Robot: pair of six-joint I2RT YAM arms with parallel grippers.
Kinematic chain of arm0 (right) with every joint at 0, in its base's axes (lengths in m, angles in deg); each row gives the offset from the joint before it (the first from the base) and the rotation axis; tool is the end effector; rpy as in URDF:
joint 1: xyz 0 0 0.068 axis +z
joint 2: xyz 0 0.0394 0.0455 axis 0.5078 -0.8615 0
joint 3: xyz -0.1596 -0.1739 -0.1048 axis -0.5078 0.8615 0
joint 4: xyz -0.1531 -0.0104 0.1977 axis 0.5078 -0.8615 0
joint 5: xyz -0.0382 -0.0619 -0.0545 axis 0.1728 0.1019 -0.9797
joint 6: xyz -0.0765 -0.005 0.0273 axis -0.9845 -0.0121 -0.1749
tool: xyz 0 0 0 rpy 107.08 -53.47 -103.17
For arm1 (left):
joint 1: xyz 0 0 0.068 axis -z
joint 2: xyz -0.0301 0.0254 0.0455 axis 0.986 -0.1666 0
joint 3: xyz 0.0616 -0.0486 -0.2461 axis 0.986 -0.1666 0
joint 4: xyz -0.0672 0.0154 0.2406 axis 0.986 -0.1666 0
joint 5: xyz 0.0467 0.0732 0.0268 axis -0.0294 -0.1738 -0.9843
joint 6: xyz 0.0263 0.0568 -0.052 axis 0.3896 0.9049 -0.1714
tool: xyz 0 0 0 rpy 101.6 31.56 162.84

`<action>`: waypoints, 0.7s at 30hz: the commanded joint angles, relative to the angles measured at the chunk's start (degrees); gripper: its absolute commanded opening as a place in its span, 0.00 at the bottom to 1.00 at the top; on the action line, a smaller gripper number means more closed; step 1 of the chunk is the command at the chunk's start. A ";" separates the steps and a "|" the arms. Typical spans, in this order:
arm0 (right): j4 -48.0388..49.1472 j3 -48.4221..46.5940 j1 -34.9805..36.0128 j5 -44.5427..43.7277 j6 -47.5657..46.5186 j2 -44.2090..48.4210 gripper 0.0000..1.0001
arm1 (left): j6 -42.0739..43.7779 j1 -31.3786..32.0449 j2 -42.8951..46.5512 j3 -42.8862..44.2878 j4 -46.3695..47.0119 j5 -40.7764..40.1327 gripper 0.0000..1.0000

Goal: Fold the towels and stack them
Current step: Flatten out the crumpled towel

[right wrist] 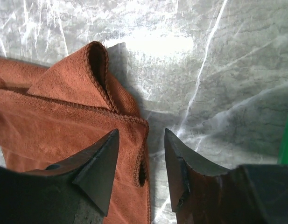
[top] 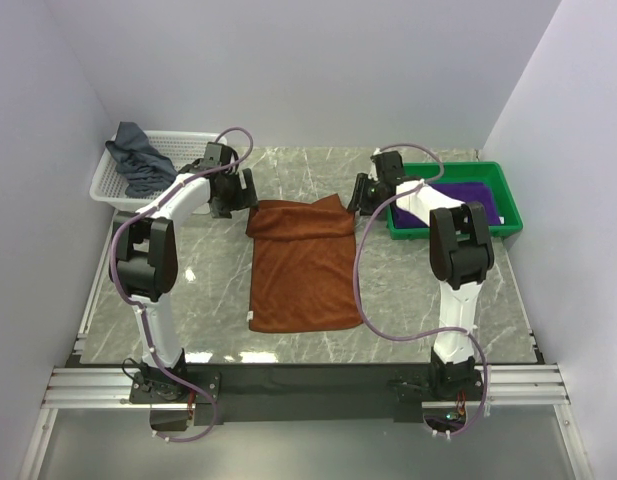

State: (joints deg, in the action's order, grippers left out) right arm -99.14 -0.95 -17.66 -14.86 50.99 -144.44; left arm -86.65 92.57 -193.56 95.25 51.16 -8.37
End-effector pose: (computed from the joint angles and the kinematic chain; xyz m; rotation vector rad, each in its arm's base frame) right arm 0.4446 0.1196 0.1421 0.0749 2.5079 0.5648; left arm 0.4187 -0.0966 0.1838 -0.2881 2.5925 -0.3624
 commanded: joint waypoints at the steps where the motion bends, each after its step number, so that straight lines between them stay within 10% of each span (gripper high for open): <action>1: 2.42 -2.58 -0.30 0.39 1.18 -2.18 0.51 | 1.12 -0.21 0.21 0.19 0.65 0.33 0.86; 9: 5.58 -3.19 -0.30 3.47 1.88 -3.94 0.43 | 1.21 -0.21 0.74 -0.24 0.91 0.67 0.86; 21: 7.34 0.58 -0.30 6.46 -0.49 1.50 0.00 | 0.95 -0.21 0.65 -0.25 1.00 1.47 0.86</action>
State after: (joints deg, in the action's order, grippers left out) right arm -93.90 -1.43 -17.68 -9.65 51.99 -147.57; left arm -86.46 92.57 -193.56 95.01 51.14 -8.11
